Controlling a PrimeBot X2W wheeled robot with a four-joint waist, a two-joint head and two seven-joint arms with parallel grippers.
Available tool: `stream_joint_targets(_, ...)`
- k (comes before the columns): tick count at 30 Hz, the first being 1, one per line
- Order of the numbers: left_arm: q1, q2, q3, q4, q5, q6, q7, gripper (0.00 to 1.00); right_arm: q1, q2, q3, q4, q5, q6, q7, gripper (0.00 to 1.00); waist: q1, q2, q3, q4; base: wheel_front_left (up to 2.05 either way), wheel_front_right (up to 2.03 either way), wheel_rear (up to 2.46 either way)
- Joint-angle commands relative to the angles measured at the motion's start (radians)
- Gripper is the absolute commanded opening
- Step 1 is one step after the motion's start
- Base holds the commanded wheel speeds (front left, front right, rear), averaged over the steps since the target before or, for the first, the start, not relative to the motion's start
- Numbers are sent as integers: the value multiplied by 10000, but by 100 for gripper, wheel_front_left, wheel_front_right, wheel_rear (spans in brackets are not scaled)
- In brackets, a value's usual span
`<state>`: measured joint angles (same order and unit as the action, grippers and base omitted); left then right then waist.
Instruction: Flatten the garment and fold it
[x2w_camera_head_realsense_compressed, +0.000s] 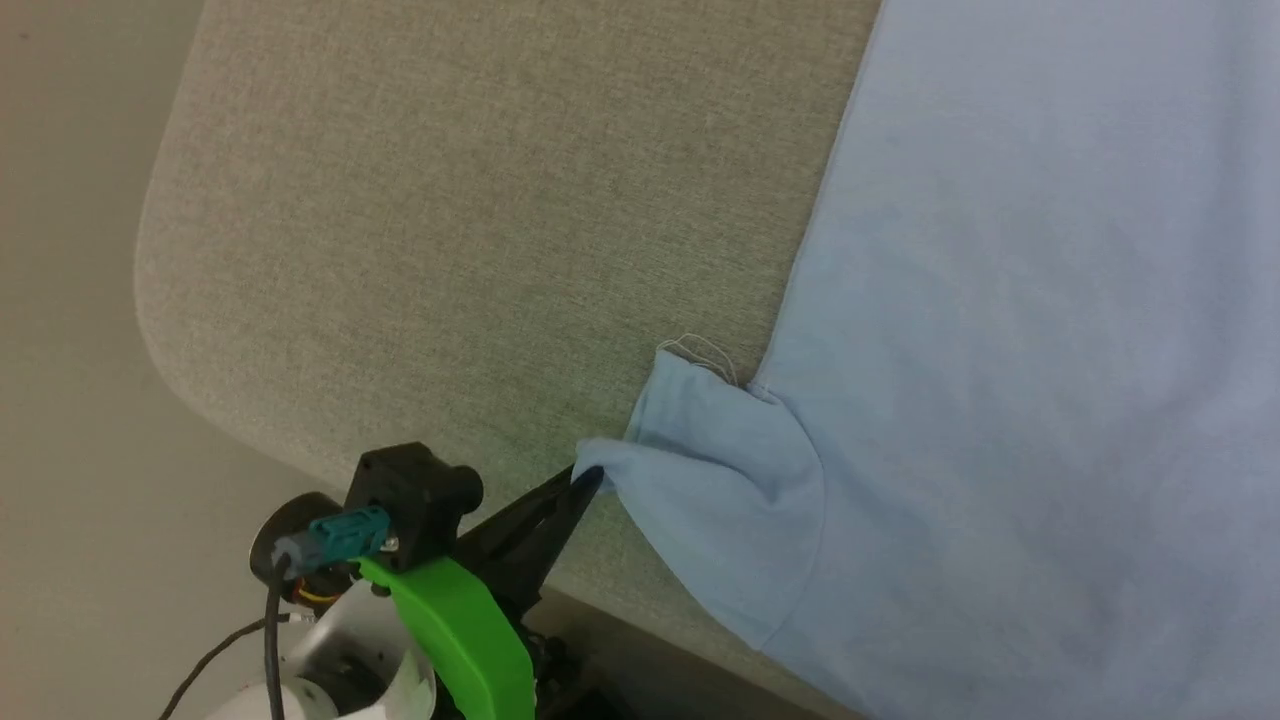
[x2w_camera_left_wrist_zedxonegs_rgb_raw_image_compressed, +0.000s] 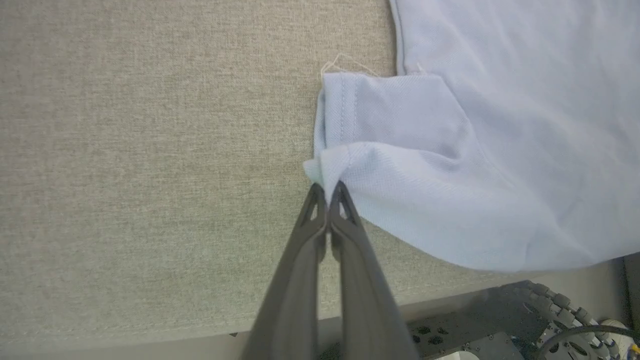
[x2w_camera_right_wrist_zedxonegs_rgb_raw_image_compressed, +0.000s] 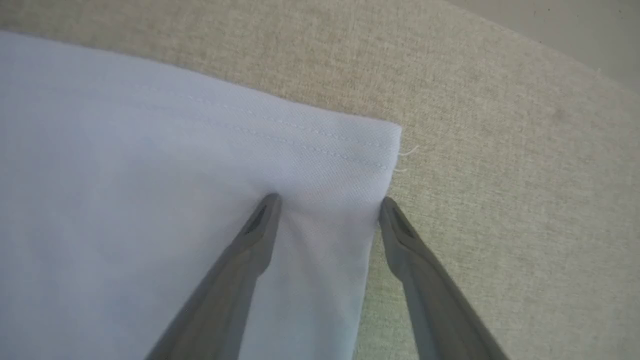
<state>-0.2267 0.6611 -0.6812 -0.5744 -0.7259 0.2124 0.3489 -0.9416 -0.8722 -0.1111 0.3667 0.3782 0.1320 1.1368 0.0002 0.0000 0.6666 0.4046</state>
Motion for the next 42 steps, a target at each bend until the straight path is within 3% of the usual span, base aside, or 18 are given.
stream_joint_targets(1, -98, -9, -6, 61, 93, -10, -56, 0, 181, 132, 24, 181, -122, -13, 160, 100, -2, 0, 179, 134, 0, 0, 0)
stream_joint_targets(3, -114, -7, -8, 106, 121, -17, -81, 0, 379, 196, 8, 200, -202, -13, 299, 100, -2, 0, 209, 107, 0, 0, 0)
stream_joint_targets(4, -122, -15, 0, 121, 118, -12, -92, 0, 481, 234, -9, 169, -207, -13, 334, 41, -2, 0, 218, 90, 0, 0, 0)
stream_joint_targets(5, -140, -7, 40, 176, 113, 14, -108, 0, 708, 285, -92, 56, -210, -13, 326, 0, -2, 0, 227, 27, 0, 0, 0)
stream_joint_targets(16, -223, 26, 72, 653, 116, 125, 11, 0, 1600, 428, -17, 65, 56, -13, -457, 0, -2, 0, -889, -739, 0, 0, 0)
stream_joint_targets(30, 253, -109, 182, 1954, -485, 502, 171, 0, 5009, 600, 796, -725, 1900, -13, -1673, 0, -2, 0, -3715, -2512, 0, 0, 0)
stream_joint_targets(37, 729, -55, 309, 2362, -781, 709, 86, 0, 7401, 914, 89, -1941, 2525, -13, -1740, 0, -2, 0, -4585, -3061, 0, 0, 0)
stream_joint_targets(42, 979, -59, 287, 2589, -858, 781, 12, 0, 9316, 1336, -607, -2733, 2211, -13, -1524, 0, -2, 0, -4955, -3281, 0, 0, 0)
